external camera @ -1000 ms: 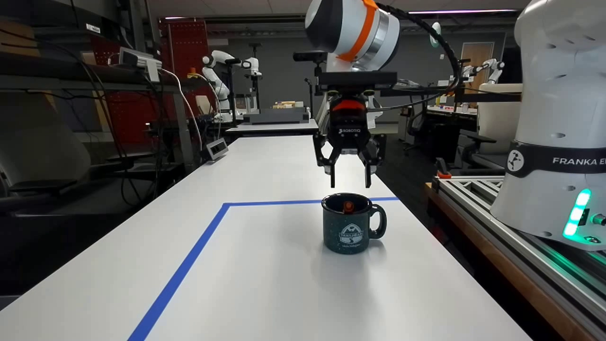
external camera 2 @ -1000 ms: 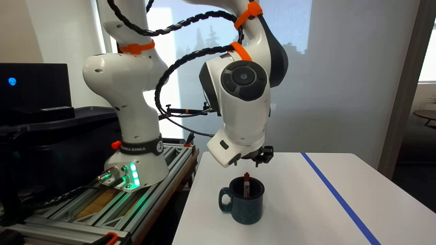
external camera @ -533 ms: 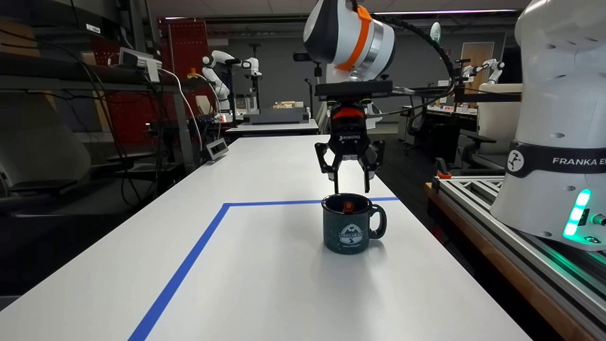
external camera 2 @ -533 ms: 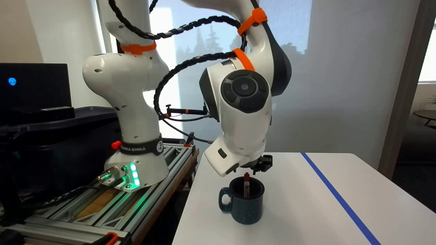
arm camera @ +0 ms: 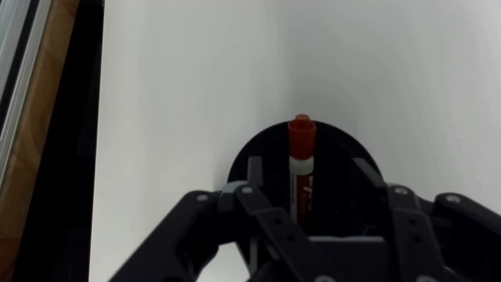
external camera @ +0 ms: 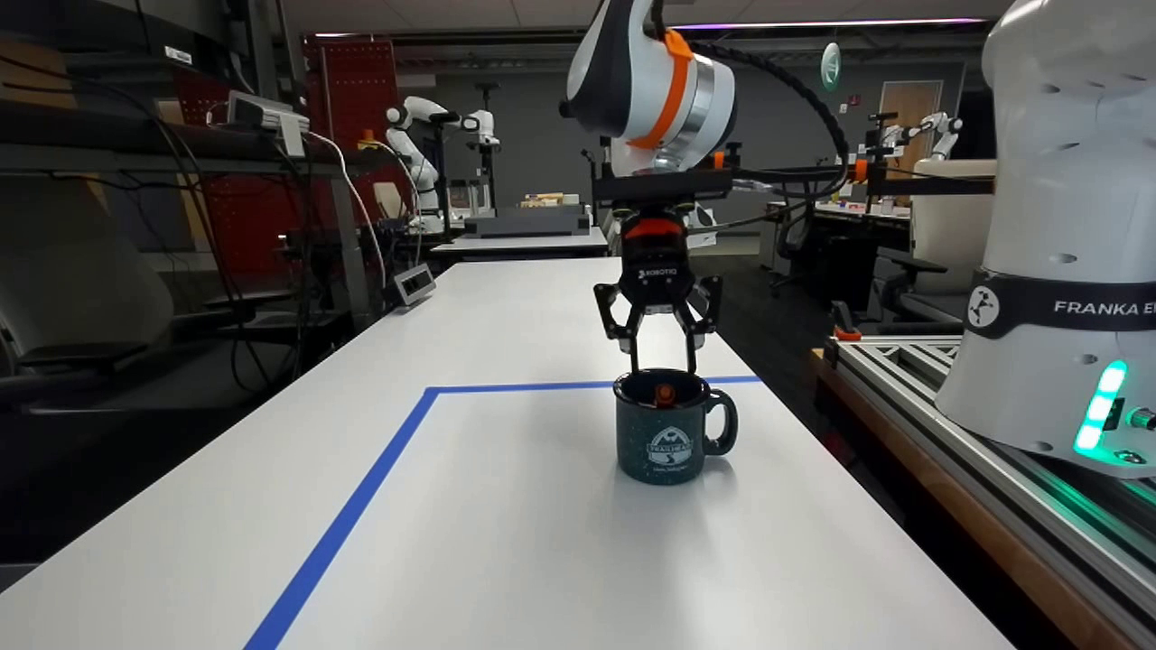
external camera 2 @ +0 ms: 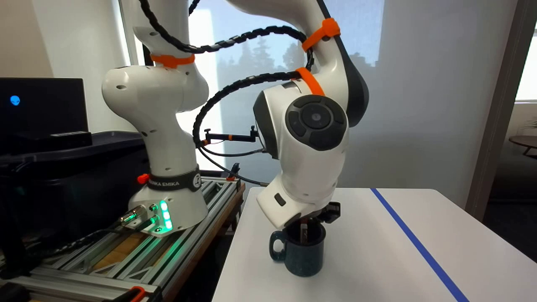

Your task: Remove the marker from the cup and put it on the table

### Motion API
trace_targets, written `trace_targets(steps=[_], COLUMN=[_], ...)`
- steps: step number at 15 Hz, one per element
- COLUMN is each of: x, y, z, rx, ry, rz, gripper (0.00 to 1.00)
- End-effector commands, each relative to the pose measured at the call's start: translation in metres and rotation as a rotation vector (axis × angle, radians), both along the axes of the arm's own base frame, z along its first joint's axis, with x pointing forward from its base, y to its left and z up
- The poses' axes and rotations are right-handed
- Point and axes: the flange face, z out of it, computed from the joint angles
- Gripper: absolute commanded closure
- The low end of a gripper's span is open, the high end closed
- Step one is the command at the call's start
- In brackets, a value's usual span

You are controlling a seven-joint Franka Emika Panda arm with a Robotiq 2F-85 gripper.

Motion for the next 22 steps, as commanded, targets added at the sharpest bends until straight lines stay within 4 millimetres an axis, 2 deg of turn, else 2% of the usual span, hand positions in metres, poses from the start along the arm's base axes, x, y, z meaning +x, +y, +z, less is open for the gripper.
trace_targets(steps=[1,9,20,22], x=[0.004,0.003,0.011,0.012], y=[0.000,0.004,0.011,0.013], z=[-0.006,-0.023,-0.033,-0.035], rx=[-0.018,-0.021,-0.016,-0.006], ry=[0.024,0.042,0.023,0.016], rz=[0.009,0.019,0.035,0.035], gripper=[0.41,0.42,0.48,0.46])
